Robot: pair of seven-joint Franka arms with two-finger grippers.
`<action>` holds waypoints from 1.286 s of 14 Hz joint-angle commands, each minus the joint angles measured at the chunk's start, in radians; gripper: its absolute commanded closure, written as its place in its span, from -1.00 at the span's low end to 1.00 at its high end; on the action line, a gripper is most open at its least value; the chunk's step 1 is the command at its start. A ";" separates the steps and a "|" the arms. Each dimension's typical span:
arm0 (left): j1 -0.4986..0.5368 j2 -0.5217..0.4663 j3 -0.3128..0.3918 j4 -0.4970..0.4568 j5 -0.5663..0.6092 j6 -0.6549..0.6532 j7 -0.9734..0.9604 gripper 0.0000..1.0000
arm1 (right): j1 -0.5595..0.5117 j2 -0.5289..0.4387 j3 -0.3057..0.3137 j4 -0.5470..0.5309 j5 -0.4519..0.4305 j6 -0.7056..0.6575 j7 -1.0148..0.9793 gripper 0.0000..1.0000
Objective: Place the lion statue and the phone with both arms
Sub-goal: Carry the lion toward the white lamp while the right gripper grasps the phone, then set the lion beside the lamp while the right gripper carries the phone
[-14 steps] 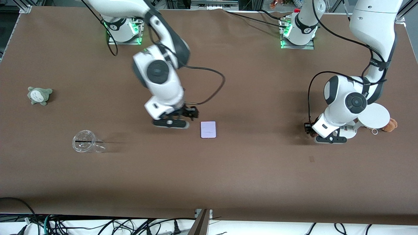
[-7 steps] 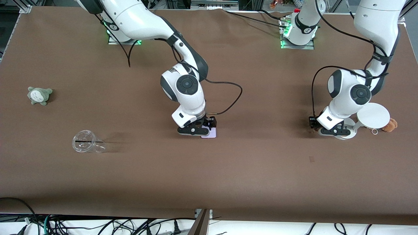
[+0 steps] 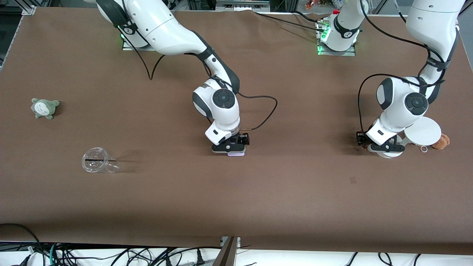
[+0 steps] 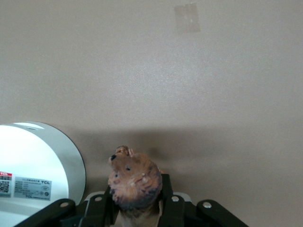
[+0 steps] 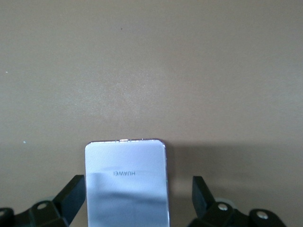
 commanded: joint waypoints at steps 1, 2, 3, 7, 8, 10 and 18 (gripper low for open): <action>0.021 0.004 -0.012 -0.017 0.027 0.034 0.010 1.00 | 0.029 0.038 -0.020 0.035 -0.021 0.024 0.047 -1.00; 0.021 0.005 -0.011 -0.019 0.027 0.043 0.010 1.00 | 0.034 0.045 -0.029 0.035 -0.021 0.033 0.061 -1.00; 0.021 0.013 -0.012 -0.017 0.027 0.044 0.010 1.00 | 0.045 0.055 -0.032 0.035 -0.021 0.044 0.073 -1.00; 0.020 0.033 -0.012 -0.002 0.025 0.044 -0.012 0.36 | 0.058 0.063 -0.046 0.035 -0.021 0.053 0.089 -1.00; 0.020 0.033 -0.012 0.024 0.025 0.040 -0.010 -0.45 | 0.058 0.063 -0.046 0.034 -0.021 0.055 0.093 -1.00; 0.014 0.012 -0.014 0.094 0.015 -0.082 -0.012 -1.00 | 0.058 0.063 -0.046 0.031 -0.021 0.053 0.093 -0.82; 0.006 -0.068 -0.095 0.464 0.010 -0.653 -0.093 -1.00 | 0.010 0.010 -0.052 0.031 -0.024 -0.003 0.026 -0.19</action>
